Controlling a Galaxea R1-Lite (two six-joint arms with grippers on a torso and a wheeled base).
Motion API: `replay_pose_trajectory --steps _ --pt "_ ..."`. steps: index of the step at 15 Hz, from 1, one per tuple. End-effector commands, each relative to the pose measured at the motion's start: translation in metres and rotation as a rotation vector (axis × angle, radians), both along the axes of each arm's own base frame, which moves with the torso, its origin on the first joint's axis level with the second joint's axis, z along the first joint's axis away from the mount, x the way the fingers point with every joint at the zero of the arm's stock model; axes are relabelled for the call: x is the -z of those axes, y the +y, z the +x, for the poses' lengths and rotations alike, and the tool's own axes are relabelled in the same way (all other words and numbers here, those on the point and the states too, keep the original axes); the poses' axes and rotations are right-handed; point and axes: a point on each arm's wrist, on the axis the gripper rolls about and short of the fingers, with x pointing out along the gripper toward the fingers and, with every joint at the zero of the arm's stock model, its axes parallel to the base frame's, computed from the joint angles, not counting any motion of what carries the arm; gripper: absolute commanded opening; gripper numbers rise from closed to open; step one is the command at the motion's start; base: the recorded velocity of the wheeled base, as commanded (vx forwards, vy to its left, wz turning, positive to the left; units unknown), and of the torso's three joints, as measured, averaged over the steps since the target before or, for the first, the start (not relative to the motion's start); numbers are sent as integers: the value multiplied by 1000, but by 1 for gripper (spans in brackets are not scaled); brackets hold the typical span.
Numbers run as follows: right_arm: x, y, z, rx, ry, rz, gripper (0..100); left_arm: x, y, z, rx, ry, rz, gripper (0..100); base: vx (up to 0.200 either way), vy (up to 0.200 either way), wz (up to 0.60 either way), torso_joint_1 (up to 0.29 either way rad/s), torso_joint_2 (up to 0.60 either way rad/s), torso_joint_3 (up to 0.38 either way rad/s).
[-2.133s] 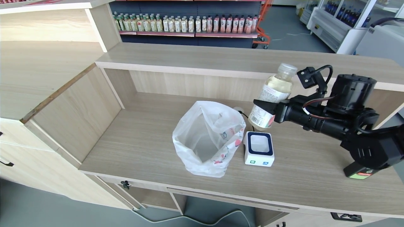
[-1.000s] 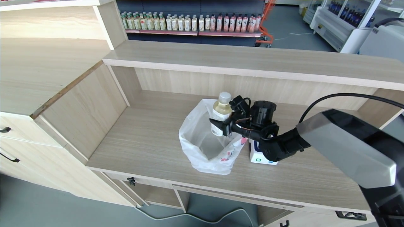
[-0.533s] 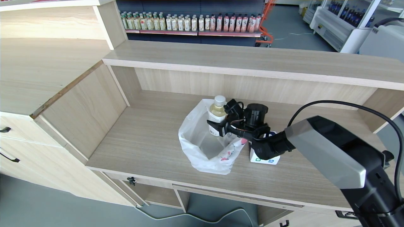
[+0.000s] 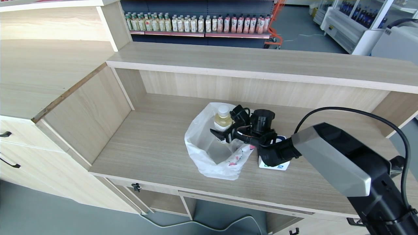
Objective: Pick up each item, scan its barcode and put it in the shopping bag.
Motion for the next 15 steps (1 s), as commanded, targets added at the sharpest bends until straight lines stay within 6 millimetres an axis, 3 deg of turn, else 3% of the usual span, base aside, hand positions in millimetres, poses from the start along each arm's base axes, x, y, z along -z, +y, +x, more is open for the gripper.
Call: replay_pose_trajectory --steps 1,3,8,12,14,15 --pt "-6 1 -1 -4 -5 9 100 0 0 0 0 -1 1 100 0 0 0 0 0 0" --pt "-21 6 -6 -20 -11 38 100 0 0 0 0 1 1 100 0 0 0 0 0 0" --pt "-27 7 -7 -22 -16 42 100 0 0 0 0 -1 1 100 0 0 0 0 0 0" --pt "-89 -3 -16 -12 -21 157 100 0 0 0 0 1 1 100 0 0 0 0 0 0" --pt "-141 -29 -36 27 -32 198 100 0 0 0 0 -1 -1 100 0 0 0 0 0 0" --pt "-152 -38 -41 40 -27 198 100 0 0 0 0 1 -1 100 0 0 0 0 0 0"
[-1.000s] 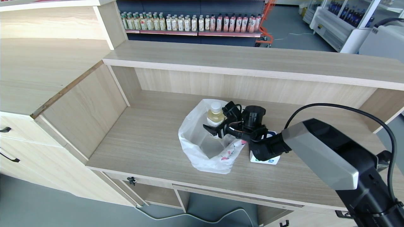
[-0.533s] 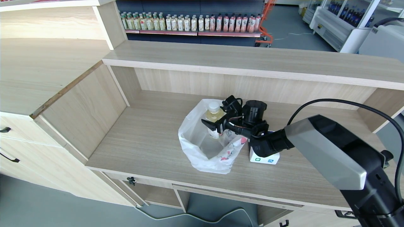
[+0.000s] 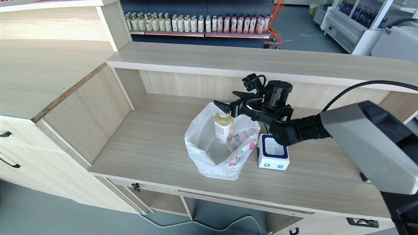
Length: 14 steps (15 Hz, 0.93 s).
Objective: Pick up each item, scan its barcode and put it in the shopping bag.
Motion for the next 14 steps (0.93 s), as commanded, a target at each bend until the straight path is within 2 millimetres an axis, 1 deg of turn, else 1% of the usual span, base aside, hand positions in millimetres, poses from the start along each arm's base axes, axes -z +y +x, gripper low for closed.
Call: replay_pose_trajectory --steps 1,2,3,4,5,6,7,8,9,10,11,12,14 --pt "-75 -49 -43 69 -17 20 100 0 0 0 0 1 0 100 0 0 0 0 0 0" --pt "-82 -61 -54 92 15 4 100 0 0 0 0 1 1 100 0 0 0 0 0 0" --pt "-98 -98 -98 204 127 -54 100 0 0 0 0 1 1 100 0 0 0 0 0 0" --pt "-103 -120 -131 292 195 -98 100 0 0 0 0 -1 0 100 0 0 0 0 0 0" --pt "-104 -140 -155 378 242 -140 100 0 0 0 0 -1 1 100 0 0 0 0 0 0" --pt "-96 -172 -193 549 335 -235 100 0 0 0 0 -1 0 100 0 0 0 0 0 0" --pt "-87 -188 -215 639 405 -278 100 0 0 0 0 1 0 100 0 0 0 0 0 0" --pt "-75 -201 -233 692 456 -285 100 0 0 0 0 1 1 100 0 0 0 0 0 0" --pt "-64 -212 -246 736 490 -286 100 0 0 0 0 1 1 100 0 0 0 0 0 0" --pt "-58 -216 -254 755 507 -286 100 0 0 0 0 -1 1 100 0 0 0 0 0 0" --pt "-47 -223 -267 786 540 -286 100 0 0 0 0 -1 0 100 0 0 0 0 0 0" --pt "-43 -226 -273 803 553 -283 100 0 0 0 0 1 0 100 0 0 0 0 0 0" --pt "-37 -229 -277 821 574 -282 100 0 0 0 0 -1 0 100 0 0 0 0 0 0"
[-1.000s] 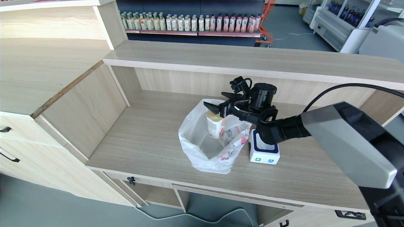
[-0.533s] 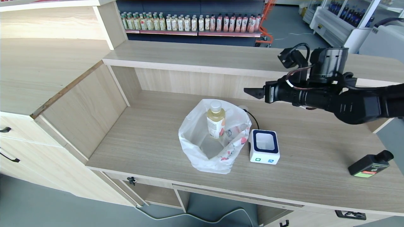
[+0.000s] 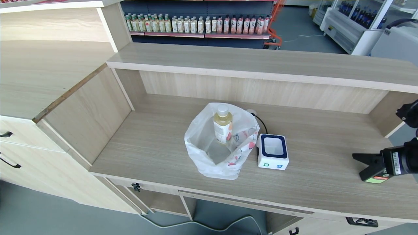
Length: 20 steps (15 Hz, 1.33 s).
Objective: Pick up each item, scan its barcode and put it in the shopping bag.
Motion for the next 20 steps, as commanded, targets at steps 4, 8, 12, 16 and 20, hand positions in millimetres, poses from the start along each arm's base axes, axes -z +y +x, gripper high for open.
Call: replay_pose_trajectory --steps 4,8,12,16,20 --pt "-3 -5 -17 40 -33 -8 100 0 0 0 0 0 0 100 0 0 0 0 0 0" --pt "-1 -22 -17 102 -13 -71 100 0 0 0 0 -1 -2 100 0 -100 0 1 1 0" --pt "7 -51 -21 166 62 -197 100 0 0 0 0 -1 0 100 0 -200 0 7 -1 5" --pt "18 -59 -26 173 125 -234 100 0 0 0 0 0 0 100 0 -200 0 -1 2 4" --pt "26 -61 -32 142 201 -264 100 0 0 0 0 -3 -2 100 0 -200 0 0 4 2"
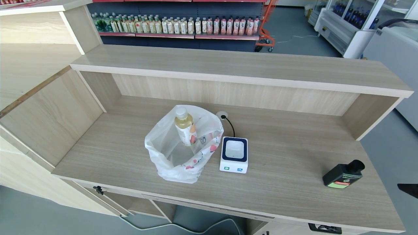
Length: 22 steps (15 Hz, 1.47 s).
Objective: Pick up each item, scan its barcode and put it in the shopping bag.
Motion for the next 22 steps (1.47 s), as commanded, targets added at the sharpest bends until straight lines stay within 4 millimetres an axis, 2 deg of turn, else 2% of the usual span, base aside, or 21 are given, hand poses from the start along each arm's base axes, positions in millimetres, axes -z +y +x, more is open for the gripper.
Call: replay_pose_trajectory --steps 1,4,10,17,22 --pt "4 -1 0 -7 23 -4 100 0 0 0 0 1 0 100 0 -200 0 2 7 2" --pt "8 -1 1 -25 50 -14 100 0 0 0 0 0 3 100 0 -200 0 1 1 -1" --pt "19 4 12 -168 85 21 100 0 0 0 0 1 1 100 0 0 0 0 0 0" --pt "34 24 27 -342 165 10 100 0 0 0 0 0 1 100 0 0 0 0 0 0" --pt "46 22 48 -476 200 -9 100 0 0 0 0 1 1 100 0 0 0 0 0 0"
